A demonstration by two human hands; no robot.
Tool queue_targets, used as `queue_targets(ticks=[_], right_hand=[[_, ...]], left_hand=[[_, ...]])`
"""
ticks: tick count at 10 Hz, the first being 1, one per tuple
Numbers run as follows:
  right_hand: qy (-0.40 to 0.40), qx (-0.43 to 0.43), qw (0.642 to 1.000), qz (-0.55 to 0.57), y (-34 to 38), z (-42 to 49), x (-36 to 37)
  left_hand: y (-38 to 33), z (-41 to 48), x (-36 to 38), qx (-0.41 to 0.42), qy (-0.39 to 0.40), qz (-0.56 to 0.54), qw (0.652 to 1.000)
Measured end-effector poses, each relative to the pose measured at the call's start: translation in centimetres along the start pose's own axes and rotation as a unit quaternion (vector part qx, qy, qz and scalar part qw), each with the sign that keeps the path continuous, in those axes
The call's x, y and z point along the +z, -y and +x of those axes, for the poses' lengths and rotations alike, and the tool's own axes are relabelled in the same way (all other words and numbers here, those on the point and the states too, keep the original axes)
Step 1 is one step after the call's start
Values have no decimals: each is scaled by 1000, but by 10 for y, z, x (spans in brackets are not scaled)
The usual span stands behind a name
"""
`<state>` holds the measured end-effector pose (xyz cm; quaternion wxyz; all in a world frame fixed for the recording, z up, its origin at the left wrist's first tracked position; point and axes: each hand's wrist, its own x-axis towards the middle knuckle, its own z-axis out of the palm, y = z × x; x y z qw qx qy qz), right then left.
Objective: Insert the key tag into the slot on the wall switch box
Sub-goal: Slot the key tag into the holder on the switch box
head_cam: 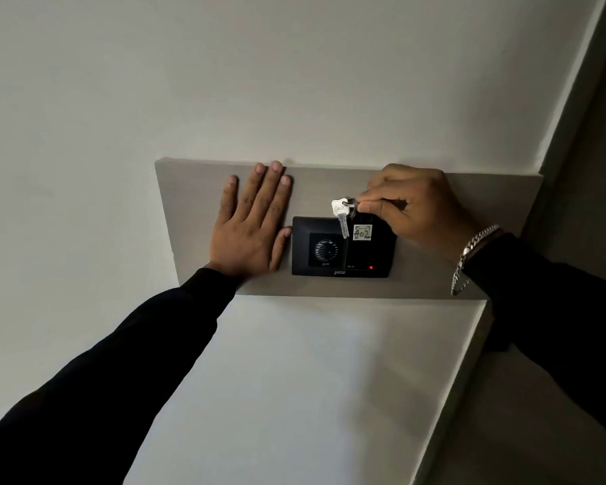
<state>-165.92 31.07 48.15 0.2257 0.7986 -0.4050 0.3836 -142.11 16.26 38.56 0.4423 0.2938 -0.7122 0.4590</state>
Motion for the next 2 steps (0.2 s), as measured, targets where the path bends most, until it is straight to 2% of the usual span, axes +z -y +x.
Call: queue_targets(ticks=[2], right_hand=[[-21,24,999,19,5,-5,-1]], left_hand=[[-1,5,-9,-17,40,-6,999]])
